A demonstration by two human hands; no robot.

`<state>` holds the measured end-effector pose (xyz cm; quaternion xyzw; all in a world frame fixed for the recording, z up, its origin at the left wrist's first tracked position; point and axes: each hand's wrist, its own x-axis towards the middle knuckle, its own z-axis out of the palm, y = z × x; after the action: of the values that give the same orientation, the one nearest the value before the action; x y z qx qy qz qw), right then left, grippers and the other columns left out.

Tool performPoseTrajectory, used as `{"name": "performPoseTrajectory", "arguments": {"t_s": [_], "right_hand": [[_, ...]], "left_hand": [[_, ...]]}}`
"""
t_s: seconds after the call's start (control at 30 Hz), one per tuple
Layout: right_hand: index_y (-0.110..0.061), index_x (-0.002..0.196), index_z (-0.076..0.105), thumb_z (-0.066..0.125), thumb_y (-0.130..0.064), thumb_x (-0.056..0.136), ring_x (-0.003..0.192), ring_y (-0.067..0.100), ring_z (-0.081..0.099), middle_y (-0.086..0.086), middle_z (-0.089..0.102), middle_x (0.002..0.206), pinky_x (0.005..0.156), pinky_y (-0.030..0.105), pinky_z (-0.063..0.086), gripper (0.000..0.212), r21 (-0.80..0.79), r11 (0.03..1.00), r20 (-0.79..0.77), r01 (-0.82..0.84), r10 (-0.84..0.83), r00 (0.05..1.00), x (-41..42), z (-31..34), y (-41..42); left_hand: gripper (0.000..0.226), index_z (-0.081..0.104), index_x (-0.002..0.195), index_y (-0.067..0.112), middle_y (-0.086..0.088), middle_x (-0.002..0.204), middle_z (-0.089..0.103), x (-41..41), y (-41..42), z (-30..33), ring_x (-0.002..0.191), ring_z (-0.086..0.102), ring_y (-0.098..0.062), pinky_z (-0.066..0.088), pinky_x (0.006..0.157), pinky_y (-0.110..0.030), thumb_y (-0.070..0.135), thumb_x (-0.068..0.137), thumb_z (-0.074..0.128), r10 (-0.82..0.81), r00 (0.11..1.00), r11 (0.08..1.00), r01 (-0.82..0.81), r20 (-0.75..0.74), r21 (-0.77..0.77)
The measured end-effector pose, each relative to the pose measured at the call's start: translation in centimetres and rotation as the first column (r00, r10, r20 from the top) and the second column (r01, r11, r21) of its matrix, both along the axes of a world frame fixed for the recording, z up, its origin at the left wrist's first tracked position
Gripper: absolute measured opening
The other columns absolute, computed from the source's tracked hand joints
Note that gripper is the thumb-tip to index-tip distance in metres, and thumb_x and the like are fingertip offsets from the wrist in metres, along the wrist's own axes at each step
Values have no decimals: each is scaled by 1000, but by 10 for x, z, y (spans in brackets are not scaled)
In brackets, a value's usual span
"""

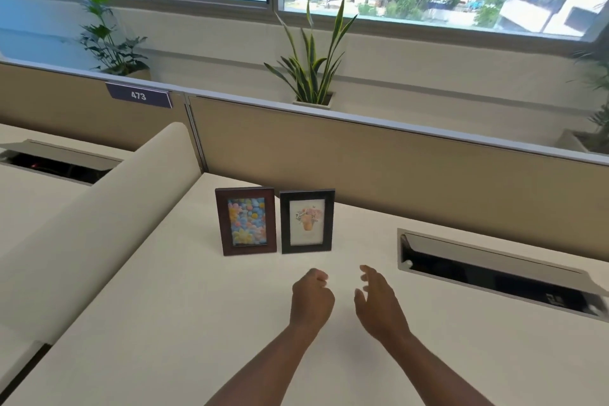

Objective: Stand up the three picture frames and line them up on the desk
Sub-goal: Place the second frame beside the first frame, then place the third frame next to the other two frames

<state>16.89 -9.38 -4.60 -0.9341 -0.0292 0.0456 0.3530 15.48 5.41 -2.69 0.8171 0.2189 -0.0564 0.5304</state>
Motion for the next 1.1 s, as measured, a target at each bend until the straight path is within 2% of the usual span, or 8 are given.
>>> {"name": "performPoseTrajectory", "arguments": {"t_s": [0.27,0.37,0.5,0.7,0.83,0.93,1.0,1.1], "right_hand": [[-25,124,50,53,-15,90,97,9,61,-8,60,113,81,24,46,35,-34,992,34,125,-124,992,-145,-1,-101],[-25,121,53,52,-14,90,97,7,61,-9,60,112,82,23,46,32,-45,980,-6,195,-195,981,-198,-4,-146],[-21,118,56,51,-12,90,100,15,61,-3,61,113,82,27,47,30,-103,940,-40,326,-331,943,-257,-10,-211],[-7,123,53,51,-12,90,106,33,59,14,60,121,85,39,50,33,-208,789,-62,579,-601,797,-292,-10,-290],[0,127,42,55,-18,91,109,40,57,22,56,122,86,46,51,42,-191,669,-71,718,-739,670,-290,-6,-326],[-4,130,41,56,-20,92,110,36,57,18,55,124,87,45,51,44,-113,724,-55,681,-689,723,-283,-5,-342],[-7,117,46,55,-18,93,98,33,59,15,58,112,77,43,53,28,-39,753,-40,657,-658,752,-278,-5,-348],[-16,101,45,53,-22,95,83,28,58,13,62,102,66,39,51,12,-8,763,-10,646,-646,763,-269,-7,-349]], "left_hand": [[30,67,98,15,4,91,67,-102,-110,-5,89,63,-10,46,73,-8,0,79,49,-313,943,948,318,116,-27],[29,64,107,16,4,99,67,-132,-158,-14,94,63,-9,48,82,-12,5,80,60,-469,876,880,475,112,-29],[49,58,124,20,0,110,65,-159,-223,-20,101,60,-11,47,90,-20,19,78,74,-635,768,769,639,87,-23],[66,49,134,26,-3,111,61,-158,-295,-14,100,57,-14,46,84,-21,20,75,78,-707,701,698,713,95,-63],[51,52,120,24,-5,111,67,-153,-324,-14,96,64,-16,53,73,-20,13,75,72,-754,651,647,759,80,-80],[41,55,114,20,-5,112,67,-152,-337,-14,97,66,-18,57,76,-26,7,76,64,-744,664,657,747,74,-101],[43,56,117,19,-4,116,67,-153,-343,-12,104,64,-19,56,85,-33,6,76,58,-744,663,655,748,83,-107],[44,55,119,18,-4,119,66,-153,-342,-10,108,62,-19,55,85,-30,5,77,53,-718,692,681,720,71,-133]]}}
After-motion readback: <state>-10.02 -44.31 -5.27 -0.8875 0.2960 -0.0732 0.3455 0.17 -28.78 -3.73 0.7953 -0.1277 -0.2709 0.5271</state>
